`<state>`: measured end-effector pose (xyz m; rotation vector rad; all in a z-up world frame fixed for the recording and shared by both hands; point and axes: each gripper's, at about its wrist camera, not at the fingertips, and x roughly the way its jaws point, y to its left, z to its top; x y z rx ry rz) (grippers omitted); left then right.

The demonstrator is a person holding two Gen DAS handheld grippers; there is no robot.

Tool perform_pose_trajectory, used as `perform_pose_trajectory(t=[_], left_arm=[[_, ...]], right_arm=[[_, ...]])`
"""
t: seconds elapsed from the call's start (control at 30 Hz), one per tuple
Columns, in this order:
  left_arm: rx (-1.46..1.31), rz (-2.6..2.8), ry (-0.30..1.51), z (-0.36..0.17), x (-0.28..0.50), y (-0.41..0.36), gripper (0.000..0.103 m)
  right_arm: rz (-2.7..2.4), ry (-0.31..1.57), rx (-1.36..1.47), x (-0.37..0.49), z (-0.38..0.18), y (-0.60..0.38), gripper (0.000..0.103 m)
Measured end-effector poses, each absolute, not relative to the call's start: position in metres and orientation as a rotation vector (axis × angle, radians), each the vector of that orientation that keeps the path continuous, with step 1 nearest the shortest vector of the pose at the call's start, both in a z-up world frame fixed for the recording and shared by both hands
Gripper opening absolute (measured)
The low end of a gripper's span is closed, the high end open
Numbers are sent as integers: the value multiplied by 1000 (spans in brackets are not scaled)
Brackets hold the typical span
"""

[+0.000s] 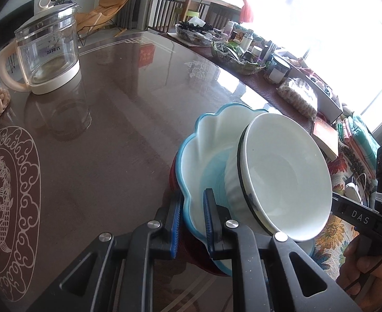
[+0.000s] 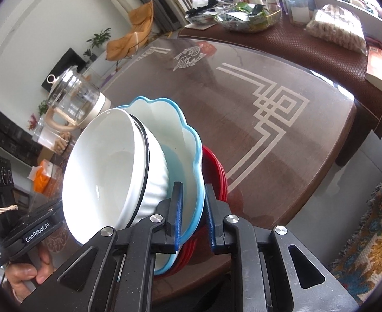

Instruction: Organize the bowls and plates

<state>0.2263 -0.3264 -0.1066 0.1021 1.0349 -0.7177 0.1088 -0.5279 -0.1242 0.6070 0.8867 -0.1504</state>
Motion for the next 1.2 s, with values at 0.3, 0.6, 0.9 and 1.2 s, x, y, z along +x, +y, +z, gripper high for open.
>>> perform_pose_trajectory(t=[0.3, 0.6, 0.9, 1.2], left_arm=[[79, -669, 1000, -88, 234, -316, 17], [68, -645, 953, -77, 228, -306, 23], [92, -566, 750, -35, 196, -272, 86], [168, -474, 670, -1, 136, -244, 102]], right_arm=[[-167, 858, 649, 100, -121, -539, 43], [-185, 805, 645, 93, -109, -542, 51], [-264, 742, 601, 69, -89, -543, 61], [-377, 678, 422, 24, -40, -494, 69]])
